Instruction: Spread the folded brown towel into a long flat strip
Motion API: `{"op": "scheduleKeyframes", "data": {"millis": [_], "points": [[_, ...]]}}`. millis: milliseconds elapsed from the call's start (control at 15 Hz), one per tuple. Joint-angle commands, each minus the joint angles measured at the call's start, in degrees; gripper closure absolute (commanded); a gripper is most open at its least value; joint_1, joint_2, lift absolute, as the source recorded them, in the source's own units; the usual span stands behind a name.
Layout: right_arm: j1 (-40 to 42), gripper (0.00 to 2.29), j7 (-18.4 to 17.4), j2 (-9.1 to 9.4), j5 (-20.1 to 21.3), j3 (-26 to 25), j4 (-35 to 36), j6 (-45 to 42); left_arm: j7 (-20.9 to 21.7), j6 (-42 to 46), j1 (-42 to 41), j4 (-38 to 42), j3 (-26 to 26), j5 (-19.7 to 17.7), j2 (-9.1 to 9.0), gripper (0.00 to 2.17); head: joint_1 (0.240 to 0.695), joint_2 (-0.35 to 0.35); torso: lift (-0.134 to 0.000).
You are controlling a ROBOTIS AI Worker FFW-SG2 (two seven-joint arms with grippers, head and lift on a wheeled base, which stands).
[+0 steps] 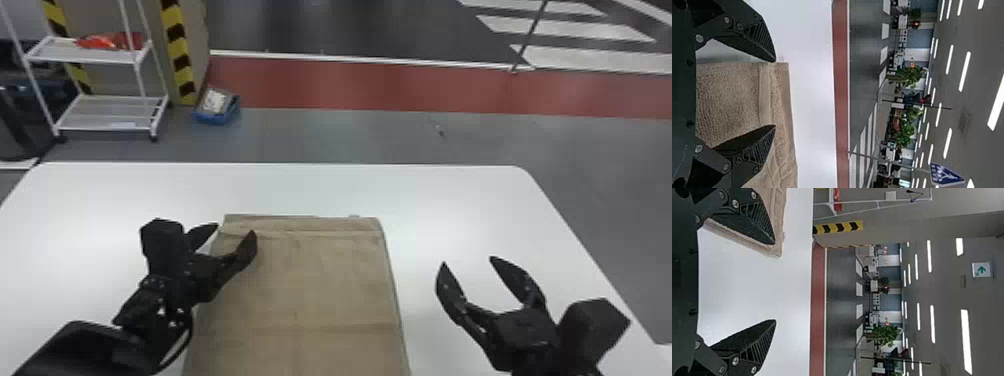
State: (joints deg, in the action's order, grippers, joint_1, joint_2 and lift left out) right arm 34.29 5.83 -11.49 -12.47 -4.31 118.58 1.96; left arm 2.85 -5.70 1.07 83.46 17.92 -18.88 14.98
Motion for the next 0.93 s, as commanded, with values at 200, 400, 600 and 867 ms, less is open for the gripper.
{"op": "scheduleKeyframes", "data": {"millis": [200, 400, 600, 867], "points": [[0.7, 0.19, 0.1, -0.03, -1.4, -1.5, 0.3, -0.9, -0.4, 0.6, -0.4, -0.1, -0.6, -0.3, 0.4, 0.51, 0.695, -0.133, -0.125], [0.9, 0.19, 0.1, -0.03, -1.4, -1.5, 0.5, -0.9, -0.4, 0.6, -0.8, -0.1, -0.7, -0.3, 0.4, 0.51, 0.695, -0.132, -0.125], [1.2, 0.19, 0.1, 0.06, -1.4, -1.5, 1.0, -1.3, -0.1, 0.3, -0.4, -0.4, -1.2, -0.1, 0.4, 0.51, 0.695, -0.13, -0.125], [1.2, 0.19, 0.1, 0.15, -1.4, -1.5, 1.1, -1.6, 0.2, -0.6, -0.5, -0.2, -1.0, 0.0, 0.4, 0.52, 0.695, -0.125, -0.125]]}}
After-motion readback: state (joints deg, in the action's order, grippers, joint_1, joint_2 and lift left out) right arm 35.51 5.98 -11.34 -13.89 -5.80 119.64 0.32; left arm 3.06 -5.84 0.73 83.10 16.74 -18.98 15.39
